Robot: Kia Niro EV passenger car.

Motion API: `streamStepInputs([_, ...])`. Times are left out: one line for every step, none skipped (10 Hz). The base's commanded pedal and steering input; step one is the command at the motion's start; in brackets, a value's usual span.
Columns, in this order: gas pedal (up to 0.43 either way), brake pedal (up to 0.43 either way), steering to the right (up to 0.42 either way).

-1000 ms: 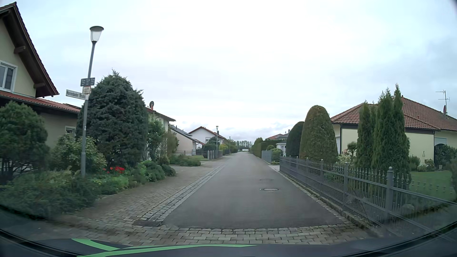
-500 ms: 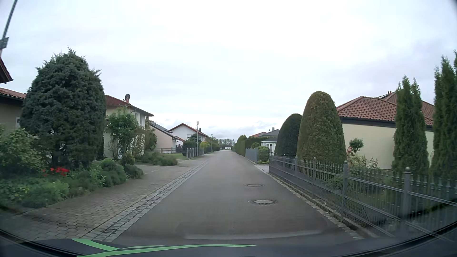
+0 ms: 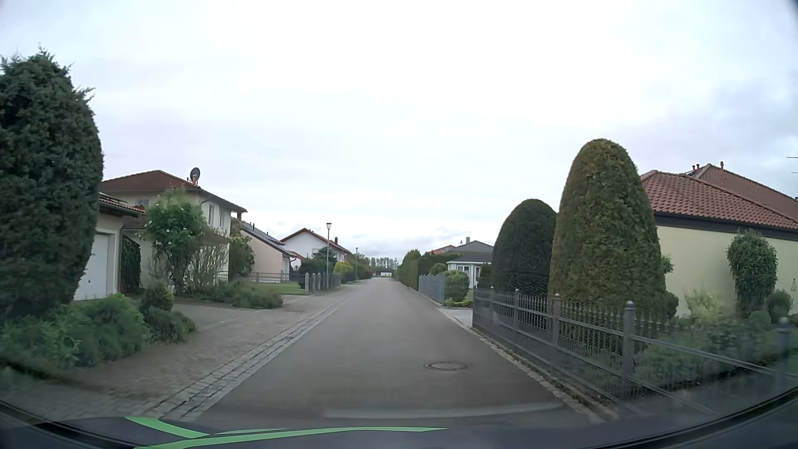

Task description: Follow the waypoints while adhering to traffic rules and regulations

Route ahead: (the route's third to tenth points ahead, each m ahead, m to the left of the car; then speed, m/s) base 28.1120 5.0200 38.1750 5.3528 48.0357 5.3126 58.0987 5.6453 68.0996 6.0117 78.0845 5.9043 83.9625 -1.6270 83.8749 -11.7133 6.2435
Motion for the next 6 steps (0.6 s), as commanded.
streamStepInputs([0.13,0.0,0.003])
streamStepInputs([0.13,0.0,0.001])
streamStepInputs([0.138,0.0,0.0])
streamStepInputs([0.138,0.0,-0.001])
streamStepInputs([0.138,0.0,-0.001])
streamStepInputs([0.138,0.0,-0.003])
